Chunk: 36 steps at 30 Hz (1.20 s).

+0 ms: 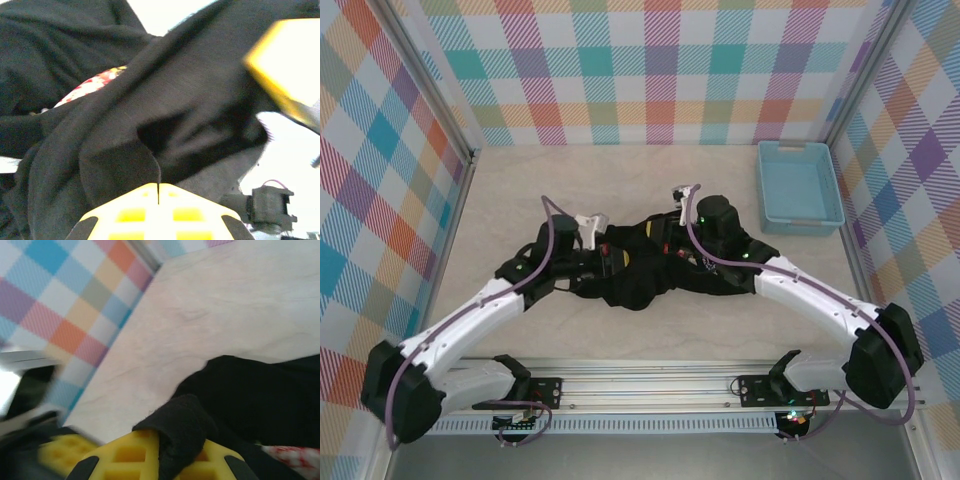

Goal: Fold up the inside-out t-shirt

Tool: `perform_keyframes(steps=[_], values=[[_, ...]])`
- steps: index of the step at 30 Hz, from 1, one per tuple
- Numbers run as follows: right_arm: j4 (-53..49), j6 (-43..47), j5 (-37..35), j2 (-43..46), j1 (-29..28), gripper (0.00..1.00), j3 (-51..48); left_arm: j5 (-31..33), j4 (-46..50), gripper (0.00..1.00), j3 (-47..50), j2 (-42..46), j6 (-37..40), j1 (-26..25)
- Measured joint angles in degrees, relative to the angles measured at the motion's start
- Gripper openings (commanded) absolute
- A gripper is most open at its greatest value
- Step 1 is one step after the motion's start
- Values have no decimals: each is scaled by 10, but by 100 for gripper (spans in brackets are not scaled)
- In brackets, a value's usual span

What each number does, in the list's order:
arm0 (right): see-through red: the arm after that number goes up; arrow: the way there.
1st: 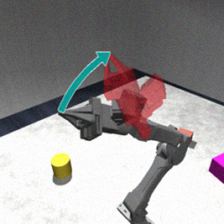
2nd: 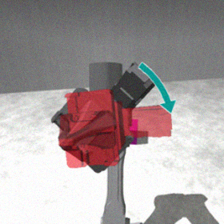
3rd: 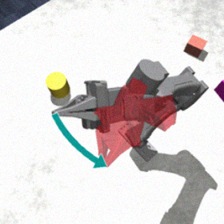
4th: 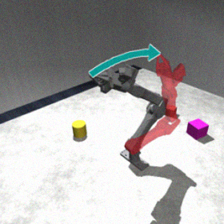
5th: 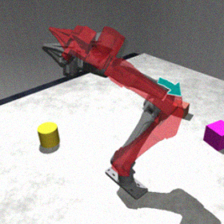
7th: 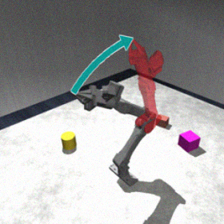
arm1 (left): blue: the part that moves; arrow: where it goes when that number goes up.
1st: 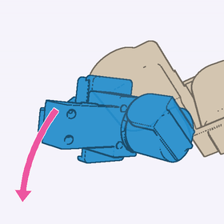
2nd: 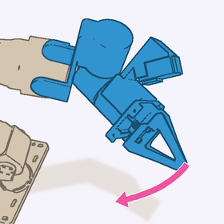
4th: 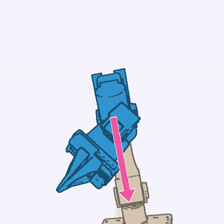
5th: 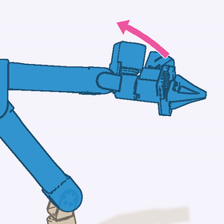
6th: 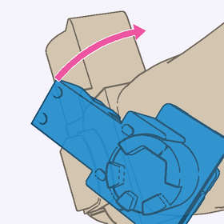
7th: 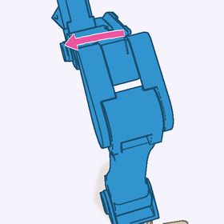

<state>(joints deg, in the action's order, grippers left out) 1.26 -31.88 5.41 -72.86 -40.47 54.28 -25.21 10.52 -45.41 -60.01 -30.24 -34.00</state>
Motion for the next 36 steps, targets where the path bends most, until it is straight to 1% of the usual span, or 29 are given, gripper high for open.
perform_keyframes(steps=[3, 5, 9, 10, 12, 14, 16, 19, 24, 28, 33, 36], values=[[-33, 12, -58, 7, 4, 0, 3, -12, -6, 0, 35, 91, 11, 0], [-48, 19, -82, 7, 9, 0, 7, -23, -9, 0, 60, 132, 14, -1], [-67, 31, -102, 7, 16, 0, 18, -46, -28, 0, 110, 154, 14, -5], [-70, 35, -103, 7, 16, 0, 21, -52, -33, 5, 120, 151, 16, -5], [-75, 42, -103, 7, 16, 0, 23, -64, -36, 19, 137, 140, 23, -9], [-75, 49, -104, 7, 19, 0, 23, -73, -34, 31, 139, 126, 30, -12], [-75, 56, -103, 7, 23, 0, 23, -72, -31, 37, 137, 111, 40, -13], [-76, 59, -94, 6, 27, 0, 23, -42, -10, 46, 115, 84, 52, -15], [-78, 58, -71, 5, 26, 0, 23, 51, 14, 61, 35, 26, 74, -30], [-78, 58, -62, 5, 26, 0, 23, 98, 3, 64, -9, -33, 80, -55], [-78, 58, -57, 5, 26, 0, 24, 127, -17, 67, -14, -90, 76, -101], [-100, 69, -58, 6, 26, 0, 31, 177, -6, 73, -14, -96, 80, -110]])
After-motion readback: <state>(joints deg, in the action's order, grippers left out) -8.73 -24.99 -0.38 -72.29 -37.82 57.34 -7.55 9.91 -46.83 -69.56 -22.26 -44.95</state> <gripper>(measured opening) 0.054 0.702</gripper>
